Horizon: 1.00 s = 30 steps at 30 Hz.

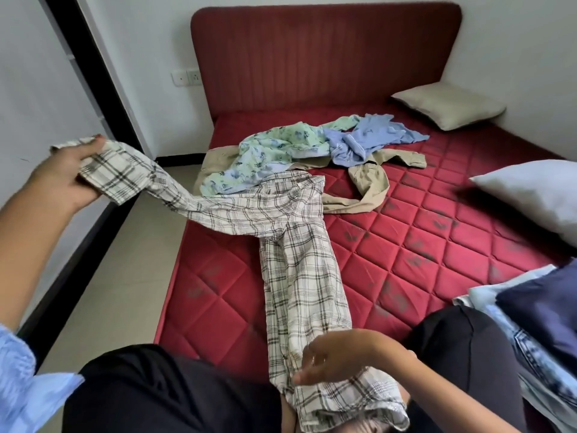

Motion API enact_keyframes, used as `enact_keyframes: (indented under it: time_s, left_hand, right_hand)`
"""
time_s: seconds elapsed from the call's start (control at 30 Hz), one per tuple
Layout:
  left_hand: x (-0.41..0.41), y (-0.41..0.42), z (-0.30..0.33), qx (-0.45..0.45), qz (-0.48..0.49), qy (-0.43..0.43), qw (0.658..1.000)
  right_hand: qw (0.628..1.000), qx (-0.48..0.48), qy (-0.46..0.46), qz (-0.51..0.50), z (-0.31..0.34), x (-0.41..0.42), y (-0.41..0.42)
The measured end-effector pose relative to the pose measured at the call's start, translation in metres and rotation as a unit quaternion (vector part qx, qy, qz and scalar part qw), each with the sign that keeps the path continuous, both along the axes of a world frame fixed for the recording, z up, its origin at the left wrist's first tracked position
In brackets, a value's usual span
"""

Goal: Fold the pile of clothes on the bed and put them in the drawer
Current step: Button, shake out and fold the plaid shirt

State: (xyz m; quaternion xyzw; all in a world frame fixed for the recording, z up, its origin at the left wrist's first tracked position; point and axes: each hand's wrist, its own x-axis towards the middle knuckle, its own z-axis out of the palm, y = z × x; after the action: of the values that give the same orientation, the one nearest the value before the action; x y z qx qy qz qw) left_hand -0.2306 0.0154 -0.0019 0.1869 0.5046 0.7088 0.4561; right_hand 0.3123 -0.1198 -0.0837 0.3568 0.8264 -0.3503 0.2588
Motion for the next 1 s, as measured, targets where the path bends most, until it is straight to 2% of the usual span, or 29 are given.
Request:
enact_keyframes:
  time_s: [0.03, 0.1, 0.17, 0.3, 0.37, 0.47, 0.63, 0.7, 0.77, 0.87, 0.93, 1.0]
  left_hand:
    - [0.084, -0.036, 0.040, 0.019, 0.007, 0.005, 1.000]
    - [0.170, -0.071, 0.080, 0.018, -0.012, 0.056, 0.998]
    - [0.212, -0.084, 0.100, 0.012, -0.045, 0.102, 0.994]
    - [0.254, -0.086, 0.124, 0.040, -0.059, 0.105, 0.992]
    - [0.271, -0.087, 0.128, 0.060, -0.061, 0.090, 0.992]
    - [0.310, -0.100, 0.128, 0.060, -0.064, 0.059, 0.994]
    - [0.391, -0.149, 0.098, 0.054, -0.133, -0.006, 0.990]
    - [0.418, -0.171, 0.074, 0.037, -0.185, -0.019, 0.982]
    - [0.439, -0.189, 0.048, 0.005, -0.237, -0.018, 0.971]
    - [0.460, -0.210, 0.019, -0.040, -0.301, 0.031, 0.952]
    - [0.466, -0.217, 0.004, -0.076, -0.324, 0.051, 0.942]
    - [0.463, -0.217, -0.009, -0.124, -0.364, 0.097, 0.918]
  right_hand:
    - [1.000, -0.012, -0.004, 0.005, -0.002, 0.001, -0.001]
    - [0.999, -0.025, 0.016, -0.020, -0.005, 0.002, -0.002]
    - [0.994, -0.055, 0.058, -0.071, -0.006, 0.002, -0.001]
    - [0.969, -0.081, 0.174, -0.155, 0.003, -0.003, 0.010]
    - [0.942, -0.098, 0.253, -0.199, 0.012, -0.009, 0.016]
    - [0.852, -0.195, 0.386, -0.297, 0.033, -0.016, 0.026]
    - [0.618, -0.386, 0.518, -0.447, 0.058, -0.010, 0.040]
    - [0.579, -0.404, 0.538, -0.461, 0.062, 0.008, 0.038]
    - [0.590, -0.379, 0.546, -0.459, 0.067, 0.027, 0.032]
    - [0.613, -0.301, 0.545, -0.486, 0.068, 0.051, 0.025]
    - [0.642, -0.262, 0.529, -0.489, 0.059, 0.066, 0.015]
    - [0.625, -0.278, 0.519, -0.513, 0.037, 0.081, 0.005]
